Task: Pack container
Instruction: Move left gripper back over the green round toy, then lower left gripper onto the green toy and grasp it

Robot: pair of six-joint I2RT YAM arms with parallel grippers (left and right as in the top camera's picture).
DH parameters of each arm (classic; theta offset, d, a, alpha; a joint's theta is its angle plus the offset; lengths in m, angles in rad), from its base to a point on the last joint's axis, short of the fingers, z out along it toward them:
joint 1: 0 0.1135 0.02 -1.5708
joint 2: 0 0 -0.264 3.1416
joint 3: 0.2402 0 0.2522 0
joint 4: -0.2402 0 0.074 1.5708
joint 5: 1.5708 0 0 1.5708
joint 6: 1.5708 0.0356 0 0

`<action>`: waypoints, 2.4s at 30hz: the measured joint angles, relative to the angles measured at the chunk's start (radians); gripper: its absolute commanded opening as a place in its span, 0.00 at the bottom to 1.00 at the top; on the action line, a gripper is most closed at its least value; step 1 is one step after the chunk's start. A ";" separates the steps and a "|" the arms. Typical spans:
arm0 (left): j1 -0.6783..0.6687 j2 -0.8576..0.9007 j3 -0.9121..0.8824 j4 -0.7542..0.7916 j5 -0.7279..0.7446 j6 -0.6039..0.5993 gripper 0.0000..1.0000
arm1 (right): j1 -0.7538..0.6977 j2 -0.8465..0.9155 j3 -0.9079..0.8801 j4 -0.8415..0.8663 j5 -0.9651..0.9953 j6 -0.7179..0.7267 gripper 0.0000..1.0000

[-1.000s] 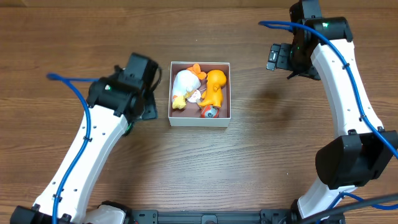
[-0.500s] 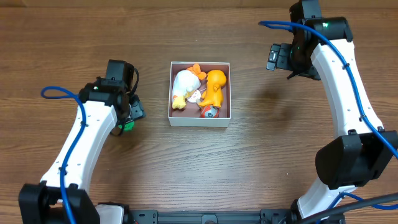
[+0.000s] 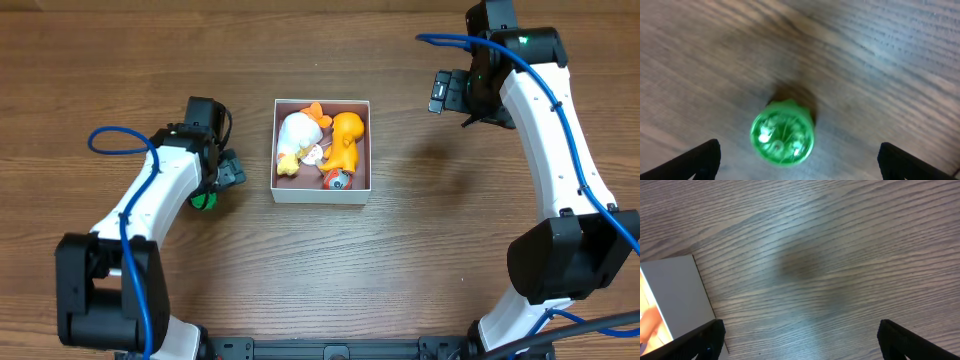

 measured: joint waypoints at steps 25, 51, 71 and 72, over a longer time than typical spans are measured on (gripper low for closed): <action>0.060 0.147 0.000 0.063 0.108 0.064 0.88 | 0.000 0.000 0.000 0.000 0.000 0.000 1.00; 0.060 0.155 0.092 -0.092 0.124 0.091 0.68 | 0.000 0.000 0.000 0.000 0.000 0.000 1.00; 0.060 0.155 0.171 -0.106 0.141 0.107 0.92 | 0.000 0.000 0.000 0.000 0.000 0.000 1.00; 0.060 0.155 0.155 -0.092 0.145 0.107 0.92 | 0.000 0.000 0.000 0.000 0.000 0.000 1.00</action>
